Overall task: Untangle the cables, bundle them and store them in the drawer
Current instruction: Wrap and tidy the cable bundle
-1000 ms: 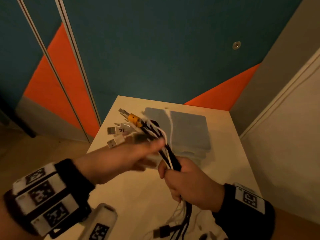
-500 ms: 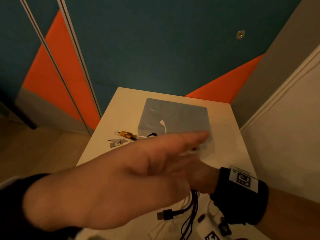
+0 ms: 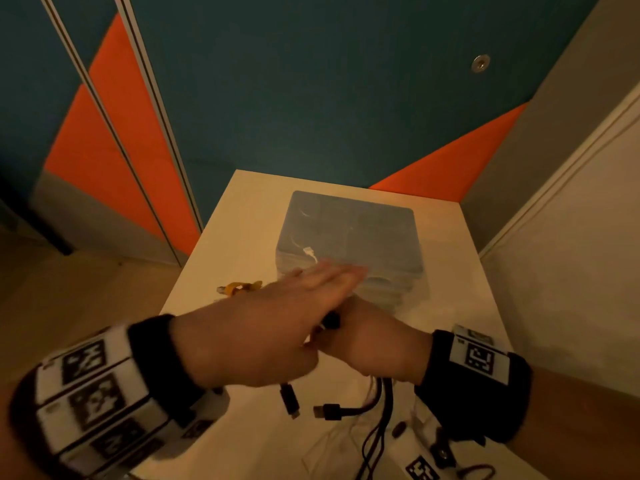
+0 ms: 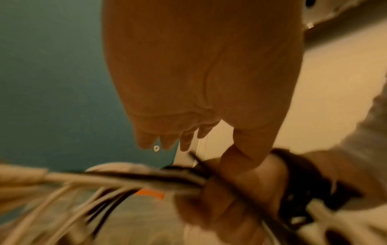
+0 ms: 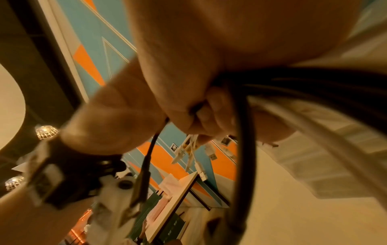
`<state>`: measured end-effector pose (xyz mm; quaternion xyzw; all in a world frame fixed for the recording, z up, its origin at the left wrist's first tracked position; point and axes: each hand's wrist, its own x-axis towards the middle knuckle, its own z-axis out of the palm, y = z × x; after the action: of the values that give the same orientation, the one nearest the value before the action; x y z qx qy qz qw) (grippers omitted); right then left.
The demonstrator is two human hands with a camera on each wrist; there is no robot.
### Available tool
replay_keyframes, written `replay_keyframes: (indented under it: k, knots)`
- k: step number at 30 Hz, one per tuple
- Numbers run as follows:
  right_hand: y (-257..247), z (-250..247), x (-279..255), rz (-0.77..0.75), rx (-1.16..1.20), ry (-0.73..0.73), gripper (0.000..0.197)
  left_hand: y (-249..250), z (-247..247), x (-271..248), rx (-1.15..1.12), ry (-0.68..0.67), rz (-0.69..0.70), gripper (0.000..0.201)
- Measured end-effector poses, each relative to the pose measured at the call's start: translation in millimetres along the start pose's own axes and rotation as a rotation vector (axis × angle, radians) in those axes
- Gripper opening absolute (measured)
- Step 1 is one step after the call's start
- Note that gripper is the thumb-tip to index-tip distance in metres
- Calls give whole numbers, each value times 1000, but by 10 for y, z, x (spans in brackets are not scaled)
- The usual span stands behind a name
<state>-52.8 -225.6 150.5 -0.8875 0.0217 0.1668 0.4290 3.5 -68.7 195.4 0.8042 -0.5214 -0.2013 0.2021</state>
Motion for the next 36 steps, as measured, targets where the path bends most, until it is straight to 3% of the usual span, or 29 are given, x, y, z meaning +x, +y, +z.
replay_keyframes:
  k: [2, 4, 8, 14, 17, 21, 25, 27, 30, 32, 36]
  knots:
    - [-10, 23, -1, -3, -20, -17, 23, -101, 89, 47, 139, -22, -78, 103]
    - [-38, 25, -28, -4, -7, -7, 13, -157, 181, 47, 234, -1, -102, 94]
    - [-49, 1, -37, 10, 35, 37, 10, -231, 143, 63, 274, 109, -94, 32]
    - [-91, -65, -59, -33, 179, 87, 8, -223, -7, 32, 99, 154, -178, 21]
    - [-89, -71, -96, -33, 190, 79, 14, -204, -68, 10, 39, 201, -197, 26]
    - [-92, -70, -128, -40, 232, 78, 6, -185, -101, 1, -50, 256, -228, 31]
    - [-130, -54, -138, -60, 259, 117, 27, -186, -131, -12, -225, 350, -224, 34]
    - [-153, -57, -146, -100, 309, 188, 7, -168, -149, -11, -287, 395, -196, 33]
    - [-223, -110, -159, -151, 377, 321, 30, -120, -164, -6, -383, 500, -157, 23]
    - [-305, -183, -185, -207, 421, 363, 30, -88, -156, -11, -432, 542, -128, 18]
    - [-466, -325, -221, -297, 485, 462, 31, 91, -156, -17, -642, 552, -29, 47]
